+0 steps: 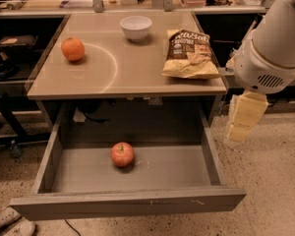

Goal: Pick apple from top drawer and place on counter

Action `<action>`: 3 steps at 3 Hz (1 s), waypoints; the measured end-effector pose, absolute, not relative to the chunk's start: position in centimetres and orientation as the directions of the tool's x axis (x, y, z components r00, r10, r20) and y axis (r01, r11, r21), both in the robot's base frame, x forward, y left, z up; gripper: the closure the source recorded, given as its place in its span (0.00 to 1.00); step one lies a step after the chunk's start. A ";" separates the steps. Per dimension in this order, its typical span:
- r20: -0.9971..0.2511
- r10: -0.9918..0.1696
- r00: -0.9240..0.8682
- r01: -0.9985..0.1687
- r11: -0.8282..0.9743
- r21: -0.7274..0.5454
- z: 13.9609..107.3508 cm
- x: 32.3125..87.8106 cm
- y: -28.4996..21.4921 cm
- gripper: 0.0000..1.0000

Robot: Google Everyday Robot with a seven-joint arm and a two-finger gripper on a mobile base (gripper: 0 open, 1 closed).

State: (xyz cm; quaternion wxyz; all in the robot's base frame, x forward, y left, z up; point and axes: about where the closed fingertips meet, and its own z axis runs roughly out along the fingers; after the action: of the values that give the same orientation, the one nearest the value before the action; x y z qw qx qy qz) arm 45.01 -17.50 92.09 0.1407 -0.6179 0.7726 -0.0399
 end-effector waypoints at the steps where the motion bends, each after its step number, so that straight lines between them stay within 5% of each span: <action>1: -0.224 -0.958 -0.180 -0.940 0.234 -0.246 90.7 45.7 -15.8 0.00; 3: -0.423 -0.890 -0.170 -0.922 0.295 -0.250 86.5 49.0 -11.1 0.00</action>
Offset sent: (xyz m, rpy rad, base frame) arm 0.0526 0.0728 -0.0606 0.2979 -0.1222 -0.0091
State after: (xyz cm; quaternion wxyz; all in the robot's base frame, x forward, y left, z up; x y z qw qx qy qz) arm 48.98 -11.08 86.46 0.2521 -0.5927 0.7643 0.0322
